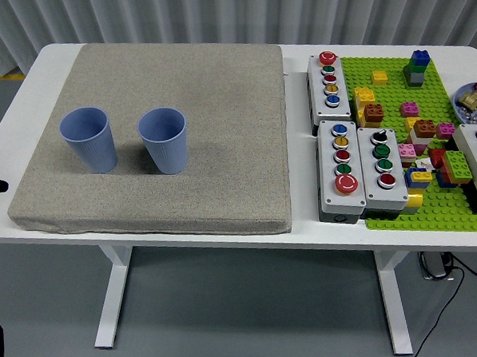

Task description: Pick cup pour cup place

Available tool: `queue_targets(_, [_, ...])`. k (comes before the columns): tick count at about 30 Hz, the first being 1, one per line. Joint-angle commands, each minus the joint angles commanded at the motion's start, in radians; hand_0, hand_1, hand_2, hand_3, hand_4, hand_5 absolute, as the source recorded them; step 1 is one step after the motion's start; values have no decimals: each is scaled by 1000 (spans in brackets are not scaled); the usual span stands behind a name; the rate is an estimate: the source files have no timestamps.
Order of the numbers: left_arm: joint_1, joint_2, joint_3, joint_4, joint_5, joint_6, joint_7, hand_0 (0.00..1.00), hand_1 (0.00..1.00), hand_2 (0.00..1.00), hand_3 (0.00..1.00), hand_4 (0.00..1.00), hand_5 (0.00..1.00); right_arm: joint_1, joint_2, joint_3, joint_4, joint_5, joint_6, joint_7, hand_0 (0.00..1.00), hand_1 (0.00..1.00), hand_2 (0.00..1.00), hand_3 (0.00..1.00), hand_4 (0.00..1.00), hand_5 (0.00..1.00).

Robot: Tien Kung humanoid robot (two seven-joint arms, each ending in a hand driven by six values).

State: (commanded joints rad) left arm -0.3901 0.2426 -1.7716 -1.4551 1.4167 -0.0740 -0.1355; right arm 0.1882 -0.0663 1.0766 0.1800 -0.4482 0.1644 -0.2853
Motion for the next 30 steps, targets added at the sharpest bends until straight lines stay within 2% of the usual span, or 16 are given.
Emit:
queue_targets(5, [7,1,-5,2,30,6,-6,820,838,962,997,940,475,0,-1,3,0,-4,1,-1,739,696,740,595,131,224])
queue_targets(6, [9,2,-6,2,38,8,-7,819,834,962,998,928,297,0,-1,3,0,-5,1,-1,738,696,740,595,132,225])
queue_targets(14, [42,-4,-13,11,79,11,2,817,828,931,998,927,295,2,-2,4,0,-1,2,2,738,696,740,595,131,226])
queue_targets(17, [71,-1,-20,23,114,6,9,817,828,931,998,927,295,2,-2,4,0,-3,4,1,738,696,740,595,131,226])
queue_targets(18, [78,0,-22,24,121,4,10,801,824,914,998,918,253,1,-3,4,0,-3,4,1,739,696,738,595,131,226])
queue_targets(19, [88,1,-24,26,126,2,11,801,824,914,998,918,253,1,-2,4,0,-4,5,1,739,696,738,595,131,226])
queue_targets(25, [127,11,-18,34,135,-5,22,780,812,902,998,931,281,0,-2,4,0,-8,6,-1,739,696,737,594,130,228])
queue_targets(30, [141,8,-7,59,134,-9,24,784,822,918,986,927,275,-2,-1,3,0,-13,6,-3,739,696,738,594,130,227])
